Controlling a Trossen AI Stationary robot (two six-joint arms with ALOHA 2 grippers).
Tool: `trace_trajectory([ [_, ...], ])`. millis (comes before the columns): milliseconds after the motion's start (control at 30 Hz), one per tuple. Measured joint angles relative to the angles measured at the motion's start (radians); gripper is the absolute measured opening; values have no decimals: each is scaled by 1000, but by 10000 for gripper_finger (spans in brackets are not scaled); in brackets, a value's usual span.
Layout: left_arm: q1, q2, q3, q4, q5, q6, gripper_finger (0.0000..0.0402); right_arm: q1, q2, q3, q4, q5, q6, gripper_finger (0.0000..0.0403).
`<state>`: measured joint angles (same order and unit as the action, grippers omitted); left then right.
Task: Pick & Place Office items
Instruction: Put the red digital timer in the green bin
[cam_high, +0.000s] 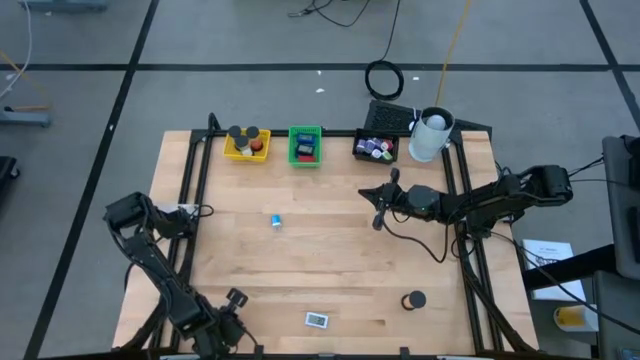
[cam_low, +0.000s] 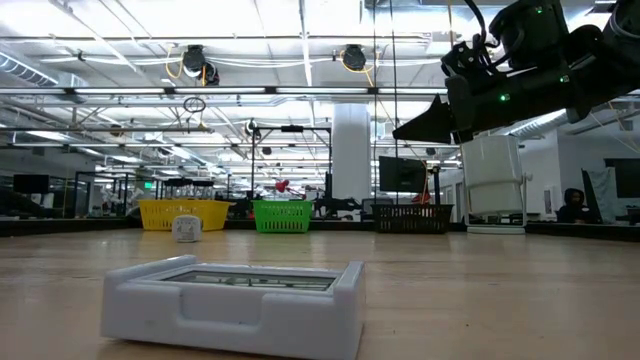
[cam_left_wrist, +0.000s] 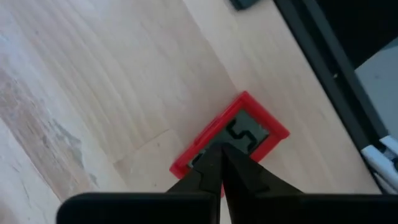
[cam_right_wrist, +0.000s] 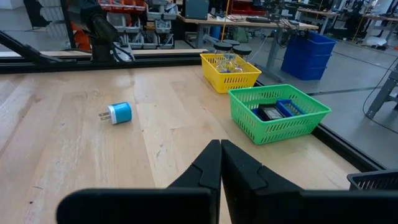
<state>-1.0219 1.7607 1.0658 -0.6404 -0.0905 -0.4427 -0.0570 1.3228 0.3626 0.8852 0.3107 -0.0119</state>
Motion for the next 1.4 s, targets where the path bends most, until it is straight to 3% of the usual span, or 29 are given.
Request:
trace_trajectory([
  [467,15,-4,-38,-21,-25,19,4,0,0,0,0,0,9,4],
  [1067,103,1,-44,-262,-216,112,5,0,0,0,3,-2,28,4],
  [1400,151,-111,-46,-334,-245,124,8,0,0,0,3,-2,27,4],
])
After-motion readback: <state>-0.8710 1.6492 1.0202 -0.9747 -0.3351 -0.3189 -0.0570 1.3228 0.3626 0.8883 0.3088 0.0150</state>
